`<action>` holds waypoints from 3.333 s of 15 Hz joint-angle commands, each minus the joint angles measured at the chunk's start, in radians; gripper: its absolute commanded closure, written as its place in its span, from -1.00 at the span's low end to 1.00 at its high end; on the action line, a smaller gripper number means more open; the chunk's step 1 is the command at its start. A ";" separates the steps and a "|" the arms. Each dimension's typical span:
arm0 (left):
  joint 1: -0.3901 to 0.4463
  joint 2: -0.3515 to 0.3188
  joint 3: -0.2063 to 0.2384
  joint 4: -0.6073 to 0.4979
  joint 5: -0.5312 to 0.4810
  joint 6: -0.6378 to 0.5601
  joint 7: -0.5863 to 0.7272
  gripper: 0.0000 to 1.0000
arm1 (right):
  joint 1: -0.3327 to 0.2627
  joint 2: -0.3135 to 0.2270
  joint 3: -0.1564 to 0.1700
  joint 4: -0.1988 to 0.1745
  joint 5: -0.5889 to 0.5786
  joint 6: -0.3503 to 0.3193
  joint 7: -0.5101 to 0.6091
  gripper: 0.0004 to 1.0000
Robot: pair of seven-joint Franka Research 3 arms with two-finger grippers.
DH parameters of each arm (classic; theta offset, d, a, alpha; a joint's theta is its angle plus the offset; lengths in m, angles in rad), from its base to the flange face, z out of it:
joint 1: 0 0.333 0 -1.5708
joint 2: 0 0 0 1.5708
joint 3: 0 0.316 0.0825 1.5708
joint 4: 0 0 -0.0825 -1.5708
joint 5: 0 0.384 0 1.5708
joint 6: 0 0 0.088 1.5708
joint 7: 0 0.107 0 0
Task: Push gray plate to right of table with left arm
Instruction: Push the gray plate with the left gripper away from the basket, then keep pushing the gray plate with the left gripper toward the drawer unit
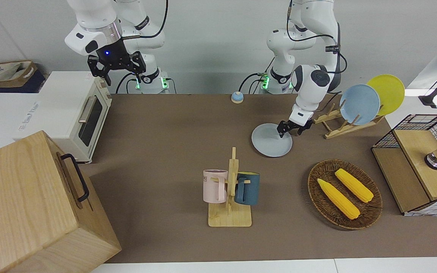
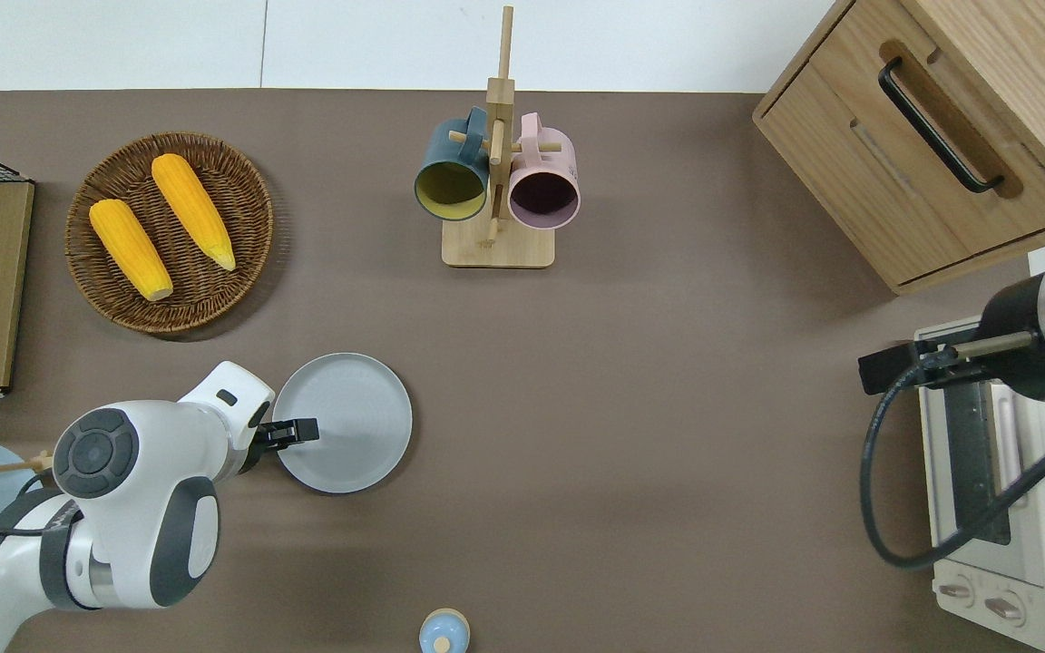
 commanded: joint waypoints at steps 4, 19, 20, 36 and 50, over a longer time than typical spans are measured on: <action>-0.017 0.001 0.009 -0.019 -0.011 0.031 -0.039 0.41 | -0.020 -0.003 0.015 0.008 0.010 -0.014 0.002 -0.97; -0.143 0.008 0.009 -0.010 -0.010 0.031 -0.246 1.00 | -0.020 -0.003 0.015 0.008 0.010 -0.014 0.002 -0.97; -0.152 0.008 0.009 -0.006 -0.010 0.032 -0.259 1.00 | -0.020 -0.003 0.015 0.008 0.010 -0.014 0.001 -0.97; -0.505 0.257 0.009 0.230 0.144 0.042 -0.871 1.00 | -0.020 -0.003 0.013 0.008 0.010 -0.014 0.001 -0.97; -0.727 0.515 0.009 0.552 0.355 0.039 -1.338 1.00 | -0.020 -0.003 0.013 0.008 0.010 -0.014 0.001 -0.97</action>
